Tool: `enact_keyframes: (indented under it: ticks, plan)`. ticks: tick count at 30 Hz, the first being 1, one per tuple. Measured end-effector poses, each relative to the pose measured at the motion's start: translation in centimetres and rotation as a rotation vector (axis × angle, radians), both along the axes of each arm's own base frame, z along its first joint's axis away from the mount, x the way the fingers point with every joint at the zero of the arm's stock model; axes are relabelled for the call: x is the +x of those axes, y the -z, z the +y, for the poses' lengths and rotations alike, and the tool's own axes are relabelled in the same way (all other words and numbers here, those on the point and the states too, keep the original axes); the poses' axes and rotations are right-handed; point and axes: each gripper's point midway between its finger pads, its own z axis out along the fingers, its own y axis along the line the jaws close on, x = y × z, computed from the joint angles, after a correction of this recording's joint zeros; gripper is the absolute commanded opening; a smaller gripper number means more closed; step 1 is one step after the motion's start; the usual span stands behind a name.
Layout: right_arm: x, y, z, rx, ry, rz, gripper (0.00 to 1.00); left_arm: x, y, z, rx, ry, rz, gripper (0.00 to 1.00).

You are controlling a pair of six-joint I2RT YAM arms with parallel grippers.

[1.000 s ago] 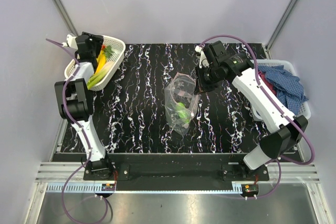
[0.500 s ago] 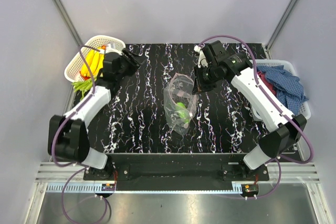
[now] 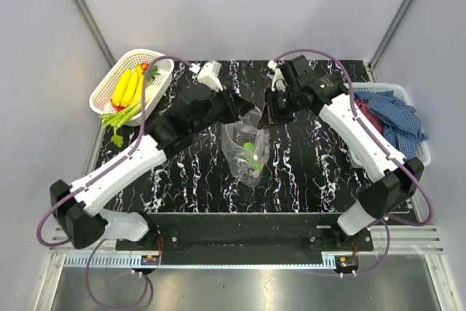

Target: Open the zip-top bag and remove the fake food

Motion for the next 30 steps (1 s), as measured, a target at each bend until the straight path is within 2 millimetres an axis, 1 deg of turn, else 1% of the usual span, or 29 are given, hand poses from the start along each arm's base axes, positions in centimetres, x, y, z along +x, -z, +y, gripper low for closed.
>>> enact_keyframes:
  ticks: [2,4,6,8,10,12,16,18,24,30]
  plan:
    - [0.0,0.0,0.2,0.013,0.01,0.008,0.0,0.8,1.0,-0.8,0.04,-0.029,0.06,0.17]
    - [-0.1,0.1,0.3,0.024,0.021,0.018,0.0,1.7,2.8,-1.1,0.106,-0.071,0.128,0.16]
    - [-0.3,0.1,0.3,0.036,0.035,0.027,0.0,2.1,4.8,-1.1,0.174,-0.105,0.19,0.17]
    - [-0.6,0.1,0.3,0.044,0.048,0.035,0.0,2.0,6.9,-0.9,0.243,-0.129,0.25,0.2]
    - [-0.8,0.0,0.2,0.05,0.055,0.041,0.0,1.3,8.5,-0.7,0.293,-0.135,0.3,0.23]
    - [-0.8,-0.2,0.3,0.059,0.063,0.039,0.0,0.7,9.8,-0.6,0.327,-0.132,0.339,0.26]
    - [-0.6,-0.4,0.4,0.07,0.076,0.032,0.0,0.2,12.3,-0.8,0.385,-0.127,0.4,0.27]
    - [-0.7,-0.1,0.3,0.07,0.084,0.036,0.0,0.2,13.9,-1.1,0.417,-0.124,0.426,0.27]
    - [-1.8,1.4,-0.7,0.045,0.107,0.064,0.0,0.3,19.6,-1.9,0.521,-0.098,0.517,0.29]
    - [-2.7,2.9,-1.4,0.02,0.119,0.094,0.0,0.3,22.1,-2.5,0.566,-0.064,0.544,0.33]
